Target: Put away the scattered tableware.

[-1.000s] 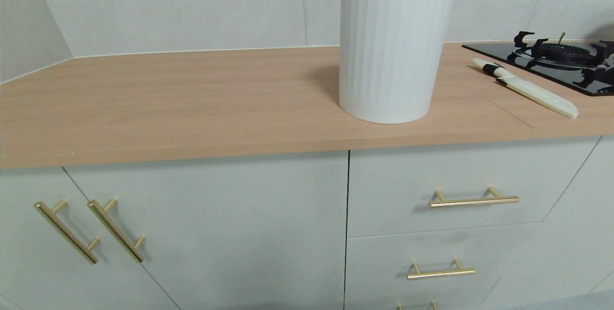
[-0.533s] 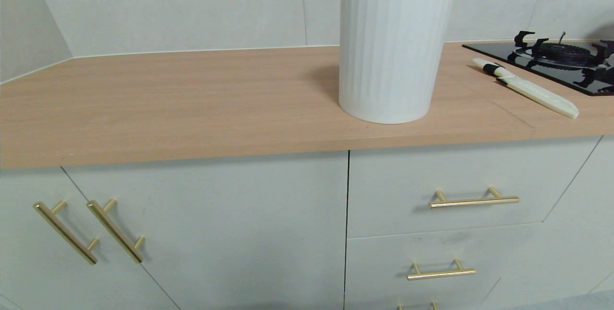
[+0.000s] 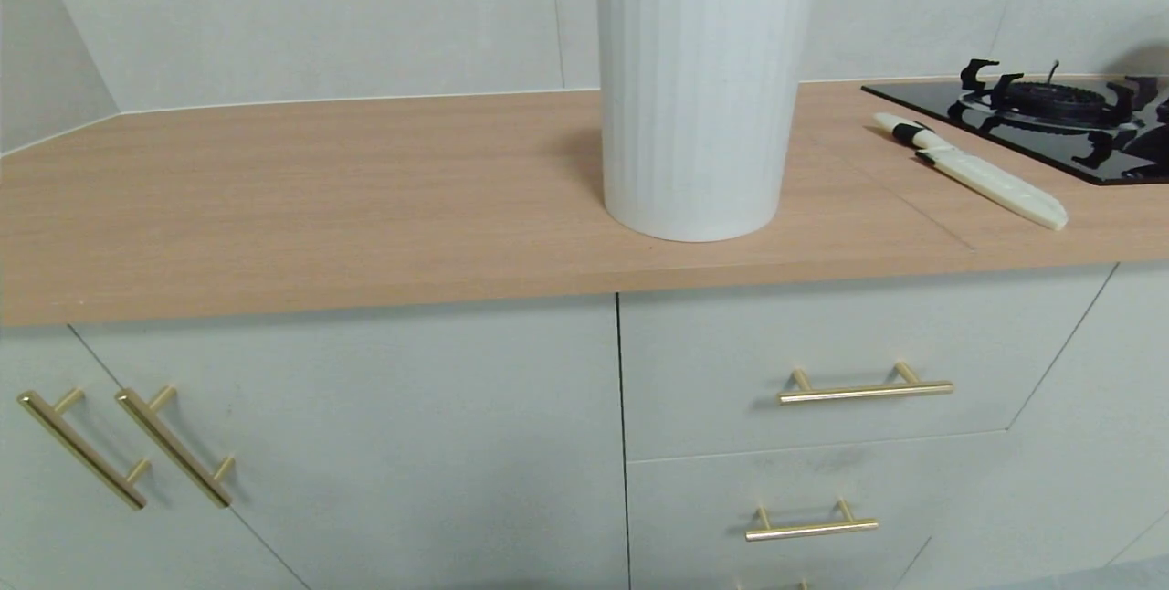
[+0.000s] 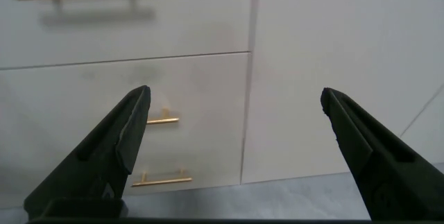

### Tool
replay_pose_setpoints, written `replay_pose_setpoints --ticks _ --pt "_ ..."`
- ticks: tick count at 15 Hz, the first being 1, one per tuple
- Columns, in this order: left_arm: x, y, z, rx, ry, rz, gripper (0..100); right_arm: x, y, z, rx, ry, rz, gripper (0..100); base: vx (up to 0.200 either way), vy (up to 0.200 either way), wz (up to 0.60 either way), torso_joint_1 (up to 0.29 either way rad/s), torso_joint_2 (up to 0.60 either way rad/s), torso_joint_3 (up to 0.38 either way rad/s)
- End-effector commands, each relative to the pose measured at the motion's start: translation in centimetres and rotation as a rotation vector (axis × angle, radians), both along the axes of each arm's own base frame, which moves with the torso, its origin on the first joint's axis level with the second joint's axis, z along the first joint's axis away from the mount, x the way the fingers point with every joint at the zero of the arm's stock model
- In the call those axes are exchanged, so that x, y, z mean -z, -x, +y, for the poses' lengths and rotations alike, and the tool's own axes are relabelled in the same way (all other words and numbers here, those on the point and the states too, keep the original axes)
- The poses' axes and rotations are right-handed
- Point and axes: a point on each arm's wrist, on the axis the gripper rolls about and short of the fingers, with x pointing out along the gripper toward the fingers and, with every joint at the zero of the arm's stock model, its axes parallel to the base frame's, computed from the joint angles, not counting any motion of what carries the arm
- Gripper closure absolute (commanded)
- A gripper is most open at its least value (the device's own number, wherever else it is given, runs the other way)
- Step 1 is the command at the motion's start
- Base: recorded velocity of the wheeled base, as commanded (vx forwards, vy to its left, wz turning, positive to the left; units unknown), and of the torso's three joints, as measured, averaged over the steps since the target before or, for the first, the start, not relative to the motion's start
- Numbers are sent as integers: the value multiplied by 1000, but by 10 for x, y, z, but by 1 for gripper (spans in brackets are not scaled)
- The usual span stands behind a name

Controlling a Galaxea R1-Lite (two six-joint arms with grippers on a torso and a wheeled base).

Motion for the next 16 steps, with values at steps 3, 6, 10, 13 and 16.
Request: replay_pose_setpoints --ticks 3,6,10,13,16 --pt "0 0 0 -1 0 1 0 0 0 0 2 0 1 0 0 -200 0 -1 4 2" --pt "0 0 0 -1 2 0 0 0 0 0 2 0 1 0 0 -67 0 -2 1 1" --pt "0 0 0 -1 2 0 0 0 0 0 2 0 1 0 0 0 0 0 0 0" --pt "0 0 0 -1 2 0 0 0 0 0 2 0 1 0 0 0 0 0 0 0" --pt "0 0 0 -1 2 0 0 0 0 0 2 0 1 0 0 0 0 0 0 0"
